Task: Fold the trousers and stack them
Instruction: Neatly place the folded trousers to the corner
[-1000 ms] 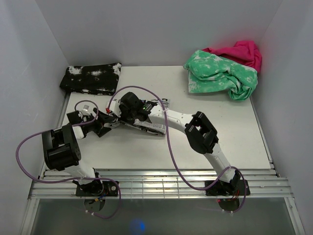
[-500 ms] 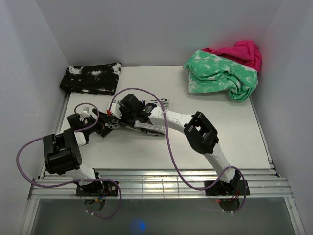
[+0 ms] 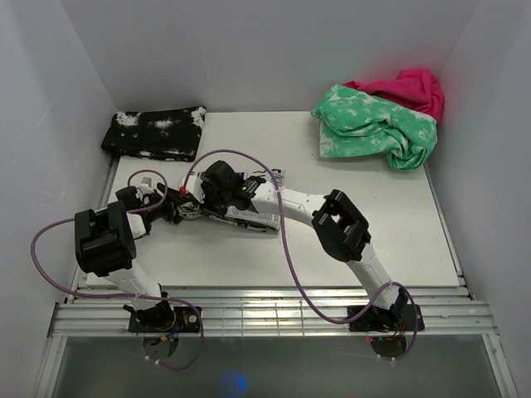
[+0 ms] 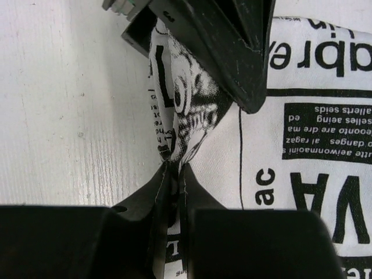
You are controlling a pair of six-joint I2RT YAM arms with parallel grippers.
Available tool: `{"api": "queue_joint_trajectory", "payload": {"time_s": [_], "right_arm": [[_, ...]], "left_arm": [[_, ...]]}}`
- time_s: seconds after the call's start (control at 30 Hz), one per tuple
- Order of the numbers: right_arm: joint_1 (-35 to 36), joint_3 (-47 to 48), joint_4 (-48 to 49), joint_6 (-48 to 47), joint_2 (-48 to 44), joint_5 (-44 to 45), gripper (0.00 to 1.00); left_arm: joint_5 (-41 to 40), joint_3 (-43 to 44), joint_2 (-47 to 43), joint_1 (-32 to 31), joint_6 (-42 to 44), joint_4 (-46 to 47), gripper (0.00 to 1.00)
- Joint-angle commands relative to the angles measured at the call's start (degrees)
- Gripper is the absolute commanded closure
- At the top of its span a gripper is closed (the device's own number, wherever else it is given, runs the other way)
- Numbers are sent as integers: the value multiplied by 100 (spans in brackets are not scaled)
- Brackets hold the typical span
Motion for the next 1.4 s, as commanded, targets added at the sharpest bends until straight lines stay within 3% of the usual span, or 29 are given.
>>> {"api": "queue_joint_trajectory", "payload": {"time_s": [0.0, 0.1, 0.23, 0.33, 0.47, 0.5, 0.6, 0.77, 0.87, 0.97, 1.03, 1.2, 1.37], "right_arm": [[54, -98, 365, 171, -497, -283, 92], [54, -204, 408, 197, -576, -344, 92], [54, -275, 549, 232, -647, -423, 92], [54, -292, 567, 250, -656, -397, 92], [37, -415, 549, 215, -717, -283, 92], [19, -459, 558, 249, -778, -257, 92], [-217, -634, 558, 599, -1007, -177, 74], [-1313, -1021, 532, 1400, -1621, -704, 34], [-2008, -1539, 540, 1629, -2323, -1038, 17], [-2545, -2093, 532, 1647, -2833, -1100, 1], [-2775, -2435, 532, 1621, -3037, -1100, 10], [-3233, -2937, 479, 1533, -3512, -1021, 10], [-3303, -3333, 514, 1454, -3732, -933, 10]], "left_arm": [[86, 338, 114, -66, 66, 270, 35], [148, 479, 193, -171, 40, 357, 38], [87, 470, 272, -382, -83, 498, 30], [42, 417, 386, -435, -171, 612, 34], [34, 592, 299, -479, 12, 639, 60], [34, 767, 211, -505, 231, 604, 77], [-80, 1303, 105, -725, 986, -211, 100], [-176, 2753, 272, -1277, 3130, -1248, 100], [-511, 3796, 595, -1577, 4227, -2276, 100], [-730, 4720, 1017, -1683, 4714, -2560, 100], [-1019, 5091, 1177, -1710, 4934, -2534, 100], [-1636, 6495, 1852, -1710, 4752, -2428, 100], [-1987, 7254, 2074, -1683, 4592, -2313, 100]]}}
